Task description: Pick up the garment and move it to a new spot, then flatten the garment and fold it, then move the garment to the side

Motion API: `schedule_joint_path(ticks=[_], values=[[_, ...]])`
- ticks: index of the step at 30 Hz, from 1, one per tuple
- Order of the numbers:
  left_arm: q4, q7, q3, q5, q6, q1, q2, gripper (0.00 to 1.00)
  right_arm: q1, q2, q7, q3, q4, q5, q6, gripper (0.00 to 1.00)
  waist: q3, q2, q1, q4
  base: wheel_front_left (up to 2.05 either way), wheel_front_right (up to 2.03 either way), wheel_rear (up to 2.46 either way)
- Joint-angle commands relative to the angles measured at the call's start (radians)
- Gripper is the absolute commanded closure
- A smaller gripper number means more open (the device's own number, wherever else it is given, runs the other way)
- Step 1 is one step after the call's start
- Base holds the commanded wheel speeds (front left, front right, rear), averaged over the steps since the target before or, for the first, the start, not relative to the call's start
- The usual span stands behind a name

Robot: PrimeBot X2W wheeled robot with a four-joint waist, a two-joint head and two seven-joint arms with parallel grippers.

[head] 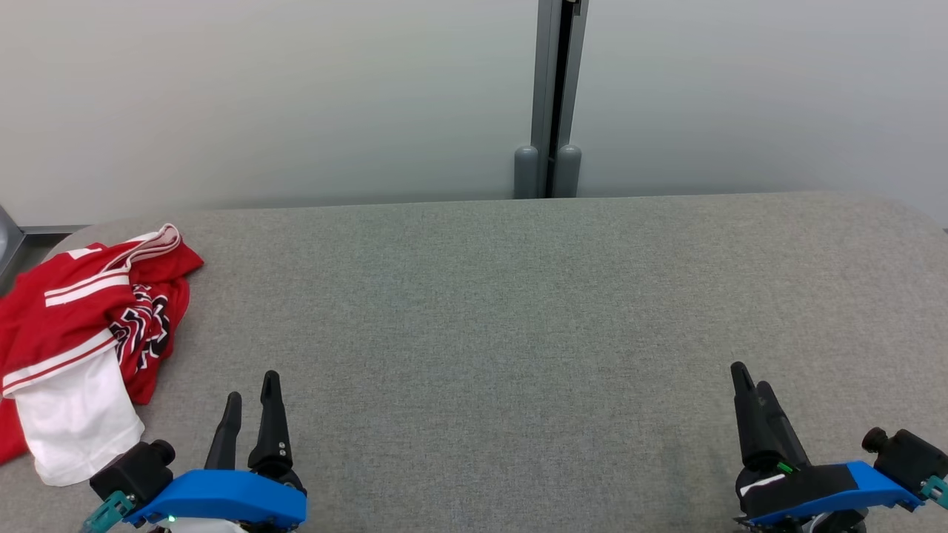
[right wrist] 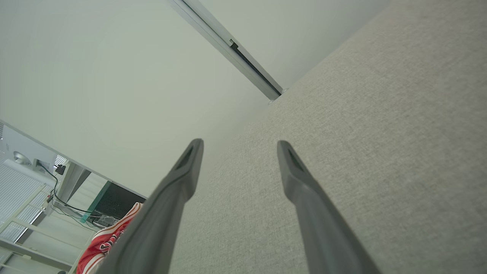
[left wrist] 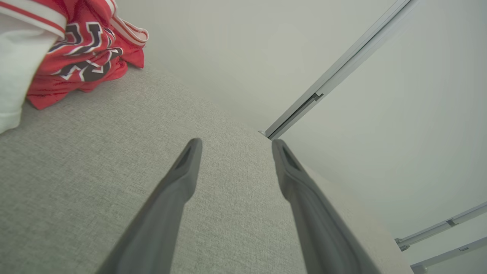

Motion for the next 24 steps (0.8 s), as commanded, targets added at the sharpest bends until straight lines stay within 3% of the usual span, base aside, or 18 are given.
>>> schedule_joint_path(ticks=[1,24], values=[[-0.014,-0.014,-0.011,0.043,0.004,-0.004,0.008,0.00,-0.003,-0.007,-0.014,0.007,-0.014,-0.037,0.002,0.00,-0.001,0.0000,-0.0001,0.000,0.00,0.00,0.00],[-0.008,-0.075,-0.050,0.285,0.022,0.004,0.021,0.00,0.003,-0.009,-0.076,0.030,-0.012,-0.247,0.003,0.00,-0.006,0.0000,-0.0001,0.004,0.00,0.00,0.00]])
